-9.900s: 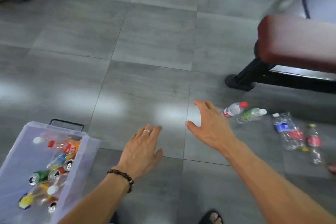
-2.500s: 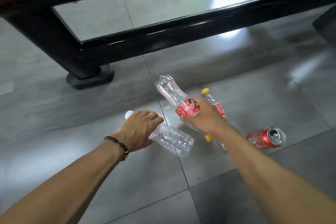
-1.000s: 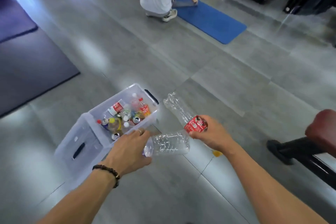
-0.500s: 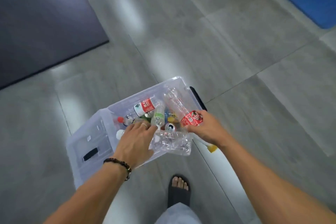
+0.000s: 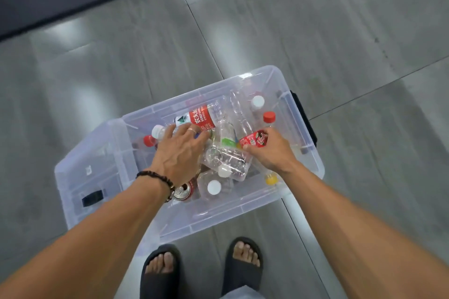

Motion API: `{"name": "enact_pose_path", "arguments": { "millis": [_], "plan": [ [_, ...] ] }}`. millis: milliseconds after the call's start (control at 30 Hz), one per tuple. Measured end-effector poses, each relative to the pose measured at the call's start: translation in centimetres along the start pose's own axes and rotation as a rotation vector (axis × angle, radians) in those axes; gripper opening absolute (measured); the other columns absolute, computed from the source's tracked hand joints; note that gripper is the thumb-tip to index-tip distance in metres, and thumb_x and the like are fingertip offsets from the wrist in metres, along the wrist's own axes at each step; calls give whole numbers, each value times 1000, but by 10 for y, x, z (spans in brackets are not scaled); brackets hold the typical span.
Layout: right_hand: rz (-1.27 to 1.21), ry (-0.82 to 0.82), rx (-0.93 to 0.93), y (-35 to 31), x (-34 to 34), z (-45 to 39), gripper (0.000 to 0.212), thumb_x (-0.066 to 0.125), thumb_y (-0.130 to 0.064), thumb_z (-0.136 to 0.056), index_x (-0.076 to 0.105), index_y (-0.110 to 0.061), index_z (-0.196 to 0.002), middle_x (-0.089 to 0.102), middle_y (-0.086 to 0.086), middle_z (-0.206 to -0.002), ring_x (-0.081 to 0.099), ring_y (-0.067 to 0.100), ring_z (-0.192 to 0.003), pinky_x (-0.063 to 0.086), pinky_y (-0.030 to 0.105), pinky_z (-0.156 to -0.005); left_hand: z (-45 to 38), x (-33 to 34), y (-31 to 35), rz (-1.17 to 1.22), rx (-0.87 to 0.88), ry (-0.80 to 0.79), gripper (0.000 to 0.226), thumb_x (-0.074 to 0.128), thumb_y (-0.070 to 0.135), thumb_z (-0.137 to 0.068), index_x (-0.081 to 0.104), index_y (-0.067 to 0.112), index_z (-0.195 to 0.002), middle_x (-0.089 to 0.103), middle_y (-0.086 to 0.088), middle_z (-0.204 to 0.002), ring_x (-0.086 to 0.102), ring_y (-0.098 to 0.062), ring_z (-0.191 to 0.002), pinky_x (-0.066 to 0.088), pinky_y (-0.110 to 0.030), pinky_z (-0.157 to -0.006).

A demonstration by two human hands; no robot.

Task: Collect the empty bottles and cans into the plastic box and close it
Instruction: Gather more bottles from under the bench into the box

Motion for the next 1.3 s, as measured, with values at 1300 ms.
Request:
{"name": "enact_pose_path", "arguments": {
  "millis": [1300],
  "plan": [
    [-163,992,212,12,-240,698,63,61,-36,-88,37,-18,-143,45,5,-141,43,22,-131,34,33,-105,329,-375,356,-26,1058,-86,63,53,49,-87,30,25,-141,44,0,-139,45,-20,-125,39,-34,-102]
  ]
}}
Point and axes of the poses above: each hand's wrist, its own z-axis away from the middle knuckle, its own x-axis out of the palm, y = z × x, the point moved 1 cm from there along -z, towards the middle knuckle
